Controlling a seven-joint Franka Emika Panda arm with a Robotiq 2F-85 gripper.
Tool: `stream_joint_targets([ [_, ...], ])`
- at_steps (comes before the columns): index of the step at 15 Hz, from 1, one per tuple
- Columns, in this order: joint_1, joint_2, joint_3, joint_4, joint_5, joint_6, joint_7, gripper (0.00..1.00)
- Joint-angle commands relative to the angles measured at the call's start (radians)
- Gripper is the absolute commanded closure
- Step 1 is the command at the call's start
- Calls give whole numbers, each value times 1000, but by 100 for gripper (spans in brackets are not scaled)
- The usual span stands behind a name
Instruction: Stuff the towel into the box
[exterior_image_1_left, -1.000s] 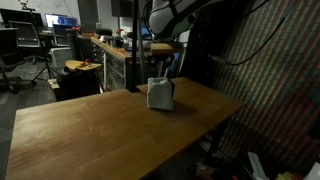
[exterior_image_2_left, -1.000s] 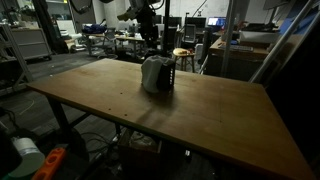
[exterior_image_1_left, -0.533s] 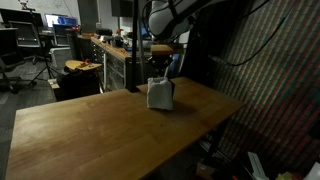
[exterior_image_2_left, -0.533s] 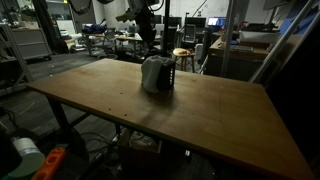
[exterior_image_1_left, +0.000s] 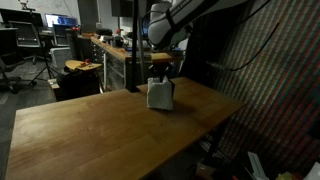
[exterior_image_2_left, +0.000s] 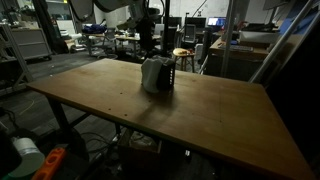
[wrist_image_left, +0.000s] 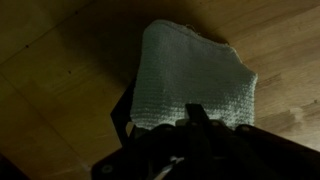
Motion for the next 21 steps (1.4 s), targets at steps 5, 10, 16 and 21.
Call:
stream_joint_targets([
  [5, 17, 94, 0, 98, 5, 4, -5, 100],
  [10, 18, 104, -12, 126, -1, 8, -1, 100],
  [16, 16, 125, -35, 151, -14, 8, 11, 100],
  [21, 19, 172, -45, 149, -12, -1, 22, 100],
])
